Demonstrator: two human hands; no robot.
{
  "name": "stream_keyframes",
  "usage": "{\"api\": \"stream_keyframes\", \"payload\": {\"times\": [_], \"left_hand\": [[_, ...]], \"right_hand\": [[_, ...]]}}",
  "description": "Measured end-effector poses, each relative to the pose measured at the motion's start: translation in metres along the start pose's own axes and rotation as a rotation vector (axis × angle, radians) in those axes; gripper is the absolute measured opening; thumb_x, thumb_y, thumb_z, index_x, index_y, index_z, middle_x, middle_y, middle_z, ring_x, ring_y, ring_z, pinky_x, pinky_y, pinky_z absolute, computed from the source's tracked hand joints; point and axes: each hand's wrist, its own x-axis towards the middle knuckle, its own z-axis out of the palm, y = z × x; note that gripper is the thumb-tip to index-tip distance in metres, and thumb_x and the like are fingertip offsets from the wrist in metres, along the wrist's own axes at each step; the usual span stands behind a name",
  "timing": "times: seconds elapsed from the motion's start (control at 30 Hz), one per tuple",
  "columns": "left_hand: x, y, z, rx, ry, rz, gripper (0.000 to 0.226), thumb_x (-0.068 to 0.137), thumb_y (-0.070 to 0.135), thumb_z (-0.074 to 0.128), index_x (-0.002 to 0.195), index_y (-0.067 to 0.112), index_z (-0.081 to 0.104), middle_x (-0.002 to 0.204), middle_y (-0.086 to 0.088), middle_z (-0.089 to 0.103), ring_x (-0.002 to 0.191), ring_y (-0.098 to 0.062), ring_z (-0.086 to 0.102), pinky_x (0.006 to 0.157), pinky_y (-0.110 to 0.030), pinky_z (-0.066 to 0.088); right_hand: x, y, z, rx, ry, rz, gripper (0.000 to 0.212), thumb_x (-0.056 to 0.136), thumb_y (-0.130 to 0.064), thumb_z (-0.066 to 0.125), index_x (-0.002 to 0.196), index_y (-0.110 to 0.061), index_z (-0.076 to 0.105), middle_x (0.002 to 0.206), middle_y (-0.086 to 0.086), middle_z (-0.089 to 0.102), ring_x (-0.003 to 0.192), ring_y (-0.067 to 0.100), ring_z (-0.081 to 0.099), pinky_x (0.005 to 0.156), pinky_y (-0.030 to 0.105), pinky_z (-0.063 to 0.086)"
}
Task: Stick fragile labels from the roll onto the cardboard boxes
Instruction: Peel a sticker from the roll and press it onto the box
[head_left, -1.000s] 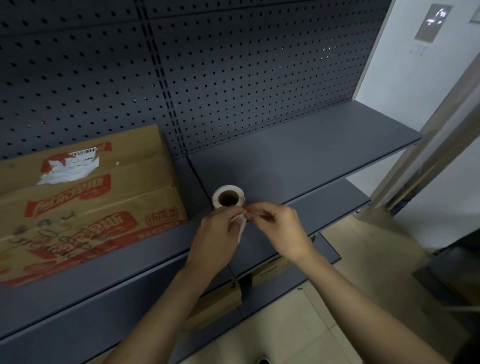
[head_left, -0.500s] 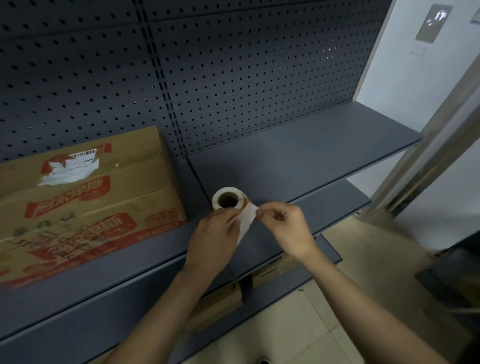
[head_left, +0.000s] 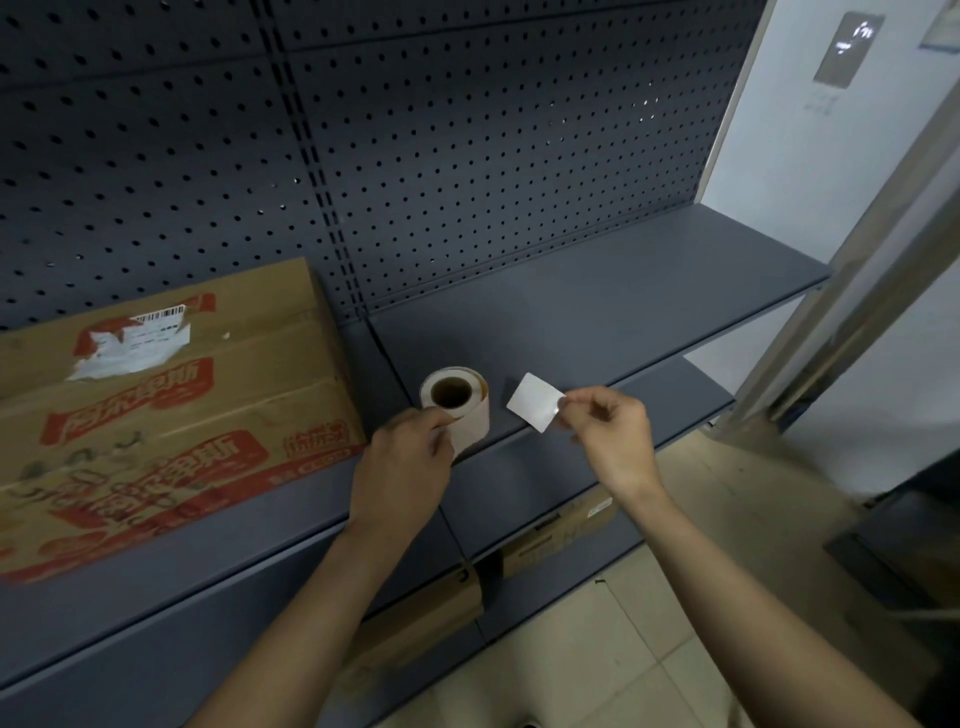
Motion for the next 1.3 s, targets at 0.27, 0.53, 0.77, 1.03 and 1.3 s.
{"api": "stream_keyframes", "payload": {"times": [0.27, 0.53, 0.77, 1.03, 1.3], "left_hand": [[0.001, 0.016, -0.02, -0.254, 0.084, -0.085, 0.016, 0.082, 0.017, 0.076, 0.098, 0.015, 0.074, 0.099, 0.0, 0.068, 0.09, -0.012, 0.061, 0.077, -0.022, 0.05], [-0.003, 0.033, -0.051, -1.05, -0.023, -0.486, 0.021, 0.092, 0.029, 0.064, 0.091, 0.013, 0.078, 0.088, -0.007, 0.075, 0.079, -0.017, 0.069, 0.073, -0.029, 0.056], [-0.011, 0.012, -0.07, -0.903, 0.065, -0.456, 0.013, 0.093, 0.012, 0.064, 0.086, 0.007, 0.074, 0.081, -0.016, 0.072, 0.076, -0.021, 0.068, 0.085, -0.041, 0.059], [-0.017, -0.022, -0.096, -0.564, 0.147, -0.289, 0.019, 0.092, 0.016, 0.066, 0.075, 0.022, 0.071, 0.069, 0.005, 0.07, 0.068, -0.011, 0.066, 0.073, -0.036, 0.054], [-0.036, -0.037, -0.115, -0.456, 0.066, -0.213, 0.019, 0.093, 0.015, 0.065, 0.075, 0.01, 0.064, 0.069, -0.015, 0.056, 0.062, -0.012, 0.048, 0.061, -0.03, 0.036]], "right_hand": [[-0.02, -0.034, 0.011, -0.043, 0.045, -0.269, 0.009, 0.092, -0.016, 0.065, 0.091, -0.021, 0.073, 0.075, 0.004, 0.069, 0.072, 0.02, 0.064, 0.068, 0.035, 0.053], [-0.048, -0.055, 0.042, -0.294, 0.022, -0.836, 0.014, 0.095, -0.018, 0.063, 0.103, -0.012, 0.072, 0.102, -0.002, 0.068, 0.073, 0.012, 0.064, 0.063, 0.027, 0.054], [-0.054, -0.053, 0.07, -0.382, -0.022, -1.07, 0.013, 0.094, -0.02, 0.066, 0.101, -0.011, 0.074, 0.105, 0.002, 0.07, 0.084, 0.019, 0.07, 0.06, 0.036, 0.058], [-0.07, -0.065, 0.088, -0.265, -0.067, -1.003, 0.021, 0.094, -0.03, 0.065, 0.106, -0.015, 0.072, 0.106, -0.001, 0.063, 0.089, 0.012, 0.064, 0.074, 0.022, 0.055], [-0.064, -0.082, 0.107, -0.013, -0.315, -0.542, 0.011, 0.09, -0.019, 0.071, 0.098, -0.014, 0.075, 0.087, -0.008, 0.067, 0.084, 0.01, 0.063, 0.076, 0.027, 0.052]]}}
